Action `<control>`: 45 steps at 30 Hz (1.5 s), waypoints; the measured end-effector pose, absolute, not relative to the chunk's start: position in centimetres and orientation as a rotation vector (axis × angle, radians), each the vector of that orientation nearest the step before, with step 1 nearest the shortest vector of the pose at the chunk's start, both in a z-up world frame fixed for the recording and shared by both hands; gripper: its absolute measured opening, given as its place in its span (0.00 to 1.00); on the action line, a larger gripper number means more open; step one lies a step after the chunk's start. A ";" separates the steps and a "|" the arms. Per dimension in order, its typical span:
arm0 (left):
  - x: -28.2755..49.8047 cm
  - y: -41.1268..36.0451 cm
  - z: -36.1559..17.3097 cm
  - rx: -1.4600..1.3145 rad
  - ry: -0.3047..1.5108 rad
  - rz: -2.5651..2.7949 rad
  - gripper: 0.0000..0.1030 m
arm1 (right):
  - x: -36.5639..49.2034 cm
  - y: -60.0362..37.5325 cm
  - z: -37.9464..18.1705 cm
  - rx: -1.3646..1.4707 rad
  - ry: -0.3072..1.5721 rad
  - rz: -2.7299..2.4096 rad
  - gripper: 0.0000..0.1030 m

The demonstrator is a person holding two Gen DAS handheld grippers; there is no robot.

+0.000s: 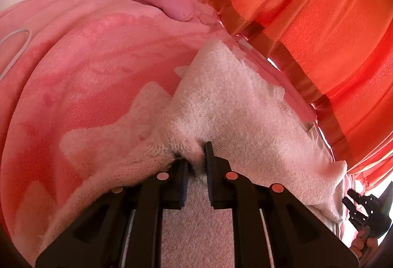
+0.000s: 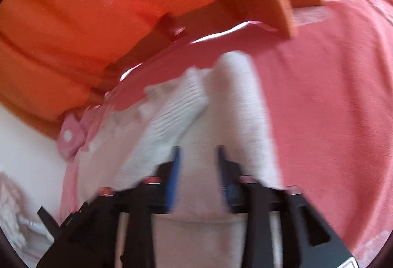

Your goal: Fold small clothes

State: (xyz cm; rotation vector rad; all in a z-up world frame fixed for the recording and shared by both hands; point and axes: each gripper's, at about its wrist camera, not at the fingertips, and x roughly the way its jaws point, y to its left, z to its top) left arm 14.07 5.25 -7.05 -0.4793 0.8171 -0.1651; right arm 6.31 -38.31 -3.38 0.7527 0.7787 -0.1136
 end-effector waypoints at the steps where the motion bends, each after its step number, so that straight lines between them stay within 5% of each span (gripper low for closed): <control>1: 14.1 5.2 -7.1 -0.481 0.817 -0.165 0.13 | 7.3 -38.0 -3.8 0.754 0.788 -0.100 0.39; 10: 14.0 5.0 -7.1 -0.481 0.805 -0.167 0.14 | 13.8 -36.8 -5.5 0.721 0.811 -0.126 0.39; 12: 14.0 5.1 -7.2 -0.490 0.804 -0.171 0.14 | 14.0 -36.9 -4.9 0.734 0.803 -0.104 0.08; 14: 14.1 5.2 -7.2 -0.499 0.803 -0.175 0.14 | 12.6 -37.2 -3.1 0.739 0.738 -0.106 0.05; 18: 14.0 5.1 -7.2 -0.498 0.802 -0.175 0.17 | 6.1 -38.3 1.4 0.752 0.560 -0.089 0.04; 24: 14.0 4.9 -7.2 -0.493 0.799 -0.176 0.18 | 3.7 -39.1 -5.7 0.667 0.858 -0.287 0.00; 28: 13.9 4.9 -7.2 -0.497 0.797 -0.177 0.18 | 1.5 -39.6 -4.2 0.724 0.766 -0.285 0.00; 31: 13.9 4.9 -7.3 -0.495 0.797 -0.176 0.18 | 1.8 -40.0 -3.3 0.768 0.737 -0.248 0.13; 35: 13.9 4.9 -7.3 -0.495 0.797 -0.176 0.18 | 4.4 -40.5 -4.1 0.846 0.740 -0.202 0.52; 37: 13.9 4.9 -7.2 -0.496 0.796 -0.176 0.18 | 6.0 -40.0 -4.9 0.849 0.765 -0.167 0.43; 38: 13.9 4.9 -7.2 -0.497 0.796 -0.176 0.18 | 6.7 -39.6 -4.7 0.827 0.780 -0.158 0.14; 45: 13.8 4.9 -7.3 -0.496 0.792 -0.175 0.18 | 5.7 -37.1 -0.1 0.572 0.675 -0.248 0.09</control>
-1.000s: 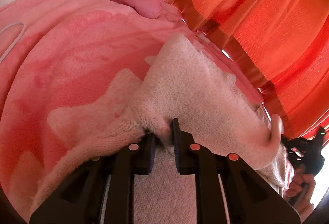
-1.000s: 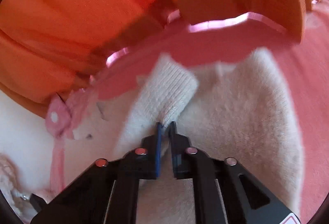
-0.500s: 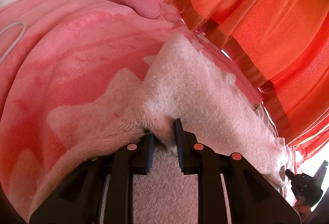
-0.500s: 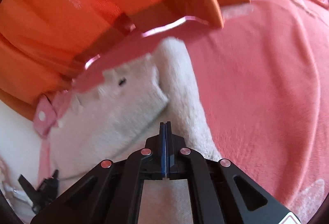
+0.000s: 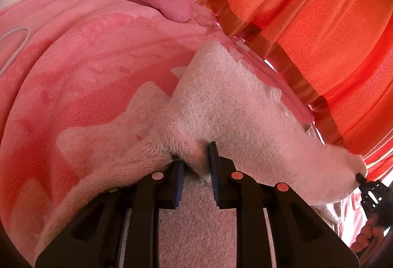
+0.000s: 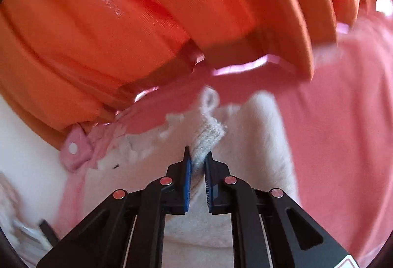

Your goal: Fold small clothes

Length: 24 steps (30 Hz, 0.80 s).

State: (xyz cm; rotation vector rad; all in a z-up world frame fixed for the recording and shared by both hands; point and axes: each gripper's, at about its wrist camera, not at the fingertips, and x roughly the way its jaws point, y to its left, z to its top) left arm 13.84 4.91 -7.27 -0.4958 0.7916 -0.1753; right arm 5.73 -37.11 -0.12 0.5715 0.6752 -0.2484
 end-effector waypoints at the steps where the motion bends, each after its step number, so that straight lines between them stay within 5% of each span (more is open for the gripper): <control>1: 13.9 4.9 -7.3 -0.494 0.791 -0.175 0.18 | 7.1 -37.2 -2.6 0.537 0.799 -0.278 0.09; 2: 13.9 4.9 -7.3 -0.495 0.791 -0.175 0.19 | 7.7 -37.4 -4.5 0.541 0.882 -0.286 0.09; 10: 13.8 5.0 -7.3 -0.494 0.790 -0.173 0.19 | 1.6 -36.6 0.9 0.546 0.689 -0.322 0.13; 14: 13.8 5.0 -7.3 -0.493 0.790 -0.172 0.19 | 4.9 -35.1 -3.9 0.433 0.922 -0.294 0.09; 19: 13.8 4.9 -7.2 -0.497 0.787 -0.173 0.19 | 2.2 -34.7 -1.2 0.483 0.811 -0.288 0.08; 21: 13.8 4.8 -7.1 -0.490 0.787 -0.172 0.18 | 2.1 -34.5 -2.3 0.434 0.890 -0.317 0.16; 24: 13.4 4.3 -6.5 -0.450 0.808 -0.170 0.22 | 0.1 -34.7 -2.6 0.435 0.947 -0.302 0.11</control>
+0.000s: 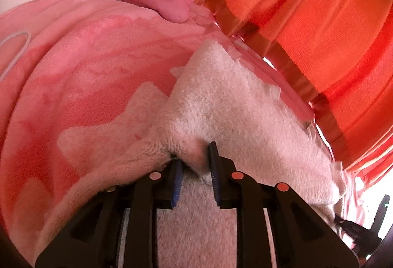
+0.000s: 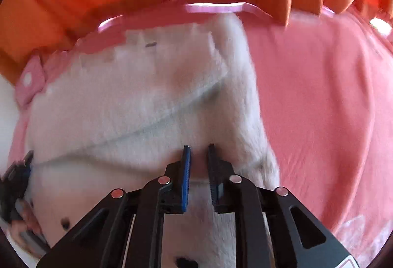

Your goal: Fold small clothes

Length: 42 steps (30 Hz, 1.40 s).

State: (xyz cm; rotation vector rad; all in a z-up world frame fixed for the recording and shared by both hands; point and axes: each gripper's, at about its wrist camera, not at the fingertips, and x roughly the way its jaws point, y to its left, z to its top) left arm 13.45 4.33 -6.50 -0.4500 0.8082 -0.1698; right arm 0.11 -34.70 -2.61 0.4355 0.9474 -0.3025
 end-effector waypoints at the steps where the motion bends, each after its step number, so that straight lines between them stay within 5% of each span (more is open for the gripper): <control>1: 12.9 4.2 -5.7 -0.413 0.838 -0.172 0.26 | -1.8 -35.0 -1.3 0.452 0.938 -0.307 0.12; 3: 11.5 4.3 -4.4 -0.371 0.883 -0.188 0.64 | -5.4 -35.2 1.0 0.467 0.887 -0.304 0.26; 5: 8.7 5.6 -2.7 -0.336 0.932 -0.199 0.80 | -10.3 -35.3 2.4 0.478 0.880 -0.312 0.51; 6: 7.3 6.3 -2.0 -0.331 0.941 -0.224 0.81 | -12.9 -35.2 2.3 0.493 0.895 -0.302 0.58; 15: -3.6 11.7 -3.2 -0.325 1.155 -0.260 0.86 | -24.4 -32.9 -4.4 0.735 0.992 -0.269 0.60; 22: -4.9 10.6 -4.9 -0.383 1.173 -0.247 0.88 | -22.4 -32.3 -5.3 0.820 0.968 -0.224 0.62; 25: -4.6 10.3 -4.5 -0.375 1.140 -0.226 0.68 | -20.8 -31.3 -5.3 0.765 0.968 -0.227 0.60; 27: -4.5 10.4 -4.1 -0.334 1.126 -0.206 0.37 | -20.2 -30.7 -5.0 0.750 0.947 -0.226 0.31; 29: -4.5 11.1 -3.7 -0.329 1.117 -0.198 0.21 | -20.5 -30.5 -4.2 0.759 0.911 -0.220 0.08; 30: -4.7 11.7 -3.3 -0.348 1.107 -0.205 0.15 | -21.2 -30.6 -3.6 0.767 0.886 -0.206 0.06; 42: -12.3 15.2 4.1 -0.329 0.955 -0.347 0.06 | -30.5 -27.5 5.3 0.473 0.773 -0.235 0.04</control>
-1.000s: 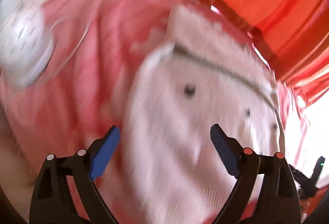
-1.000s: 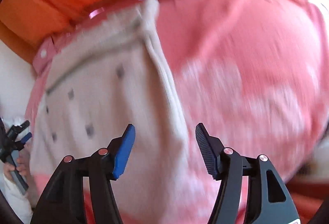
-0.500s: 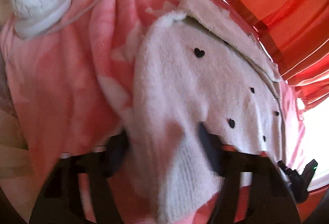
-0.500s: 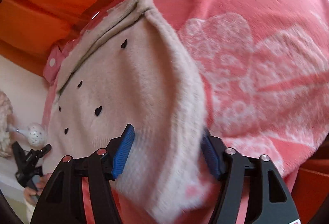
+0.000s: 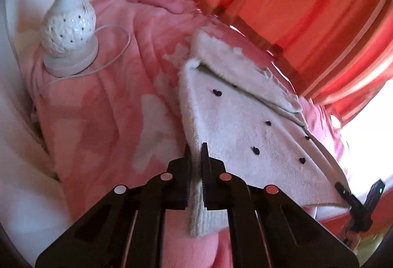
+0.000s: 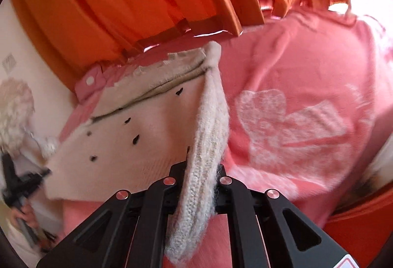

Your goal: Fold small clothes

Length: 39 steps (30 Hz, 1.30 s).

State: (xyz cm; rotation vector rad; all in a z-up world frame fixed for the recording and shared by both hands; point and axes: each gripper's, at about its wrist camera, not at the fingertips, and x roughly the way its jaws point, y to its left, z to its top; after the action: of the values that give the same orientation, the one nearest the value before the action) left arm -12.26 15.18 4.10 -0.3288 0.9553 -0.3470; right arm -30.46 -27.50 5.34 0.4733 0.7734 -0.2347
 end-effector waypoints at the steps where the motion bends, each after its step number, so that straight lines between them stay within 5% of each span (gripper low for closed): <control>1: -13.6 15.5 4.1 -0.316 0.973 -0.362 0.06 | -31.8 -27.0 5.0 0.437 0.821 -0.245 0.04; 7: -19.3 16.5 4.2 -0.359 1.071 -0.360 0.06 | -37.9 -25.6 4.9 0.389 0.955 -0.213 0.05; 15: -9.5 12.9 13.4 -0.297 0.752 -0.428 0.06 | -28.7 -32.2 13.3 0.494 0.571 -0.130 0.05; 20: 3.8 8.5 10.4 -0.249 0.764 -0.341 0.06 | -16.4 -39.4 8.2 0.689 0.595 -0.177 0.07; 24: 12.2 6.1 2.8 -0.267 0.928 -0.242 0.08 | -9.2 -42.0 0.6 0.856 0.741 -0.259 0.14; 28: 13.0 6.0 -0.7 -0.242 0.952 -0.227 0.15 | -11.6 -41.5 0.7 0.910 0.584 -0.235 0.25; 30: 11.9 7.1 -0.2 -0.257 0.896 -0.234 0.37 | -13.3 -41.3 1.3 0.878 0.529 -0.264 0.40; 32: 10.7 8.1 0.6 -0.278 0.824 -0.221 0.47 | -15.0 -41.0 1.5 0.838 0.503 -0.308 0.48; 39: 4.0 8.5 1.4 -0.229 0.847 -0.358 0.55 | -16.6 -34.8 0.2 0.639 0.697 -0.137 0.48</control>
State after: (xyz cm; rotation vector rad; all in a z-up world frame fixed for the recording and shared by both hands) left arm 3.99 8.54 1.44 -0.2290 0.8474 -0.3580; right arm -16.64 -34.81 0.19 0.6395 0.6970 -0.1374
